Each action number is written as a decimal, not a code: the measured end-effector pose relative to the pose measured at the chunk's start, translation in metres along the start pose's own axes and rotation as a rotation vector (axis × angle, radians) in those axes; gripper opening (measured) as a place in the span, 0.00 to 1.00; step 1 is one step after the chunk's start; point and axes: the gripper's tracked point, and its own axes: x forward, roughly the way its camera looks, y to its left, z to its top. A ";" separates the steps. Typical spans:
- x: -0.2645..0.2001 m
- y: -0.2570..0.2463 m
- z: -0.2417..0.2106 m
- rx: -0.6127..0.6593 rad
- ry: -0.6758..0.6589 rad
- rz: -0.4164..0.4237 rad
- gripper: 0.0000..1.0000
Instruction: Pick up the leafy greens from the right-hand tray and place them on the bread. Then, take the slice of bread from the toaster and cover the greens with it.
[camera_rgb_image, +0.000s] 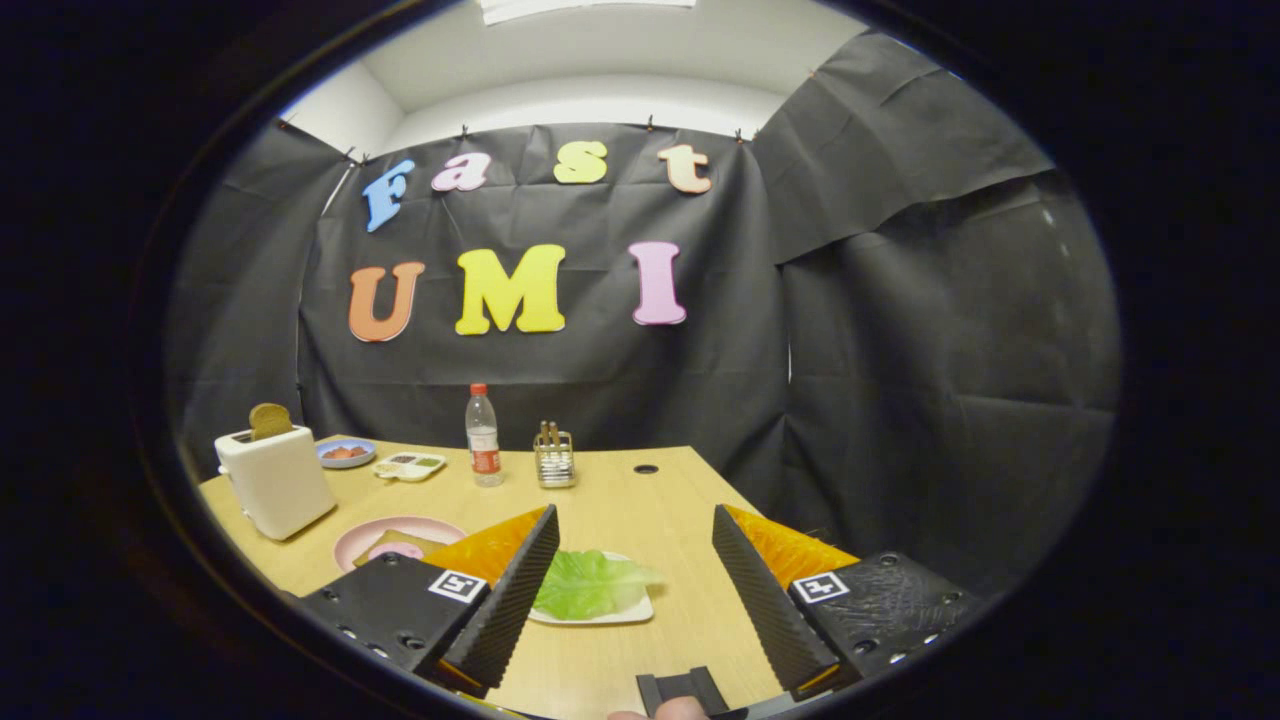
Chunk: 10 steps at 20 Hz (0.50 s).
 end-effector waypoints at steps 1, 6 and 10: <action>0.004 -0.001 -0.003 0.018 0.026 0.006 0.95; 0.034 0.002 -0.025 0.153 0.191 0.074 0.95; 0.062 0.001 -0.047 0.239 0.334 0.082 0.95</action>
